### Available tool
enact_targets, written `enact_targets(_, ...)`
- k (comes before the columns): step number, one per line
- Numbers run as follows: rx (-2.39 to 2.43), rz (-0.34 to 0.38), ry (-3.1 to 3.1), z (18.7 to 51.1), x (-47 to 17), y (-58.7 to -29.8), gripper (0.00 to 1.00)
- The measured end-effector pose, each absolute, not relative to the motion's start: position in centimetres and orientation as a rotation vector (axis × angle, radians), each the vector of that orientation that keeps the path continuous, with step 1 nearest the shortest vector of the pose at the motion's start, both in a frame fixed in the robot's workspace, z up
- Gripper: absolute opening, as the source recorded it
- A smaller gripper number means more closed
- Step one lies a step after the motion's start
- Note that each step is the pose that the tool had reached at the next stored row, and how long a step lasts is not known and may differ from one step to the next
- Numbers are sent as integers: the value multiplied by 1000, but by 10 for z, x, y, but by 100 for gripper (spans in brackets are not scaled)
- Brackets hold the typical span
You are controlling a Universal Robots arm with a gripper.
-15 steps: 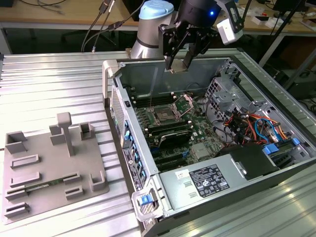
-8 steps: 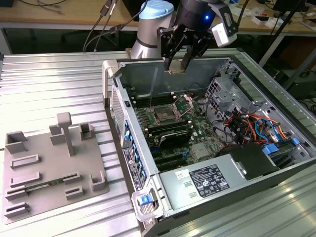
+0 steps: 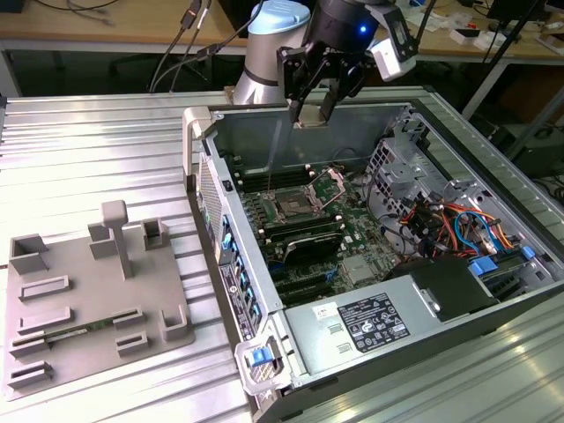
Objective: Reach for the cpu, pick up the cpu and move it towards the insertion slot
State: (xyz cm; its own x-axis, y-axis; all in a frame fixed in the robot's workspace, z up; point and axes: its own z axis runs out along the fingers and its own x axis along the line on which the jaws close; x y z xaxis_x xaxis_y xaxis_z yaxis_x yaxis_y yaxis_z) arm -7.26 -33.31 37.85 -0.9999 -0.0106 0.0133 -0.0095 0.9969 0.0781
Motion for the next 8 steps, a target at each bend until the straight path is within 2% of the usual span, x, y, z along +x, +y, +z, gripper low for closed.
enact_targets(8,34,-122,-3125,379,-72,-333,55)
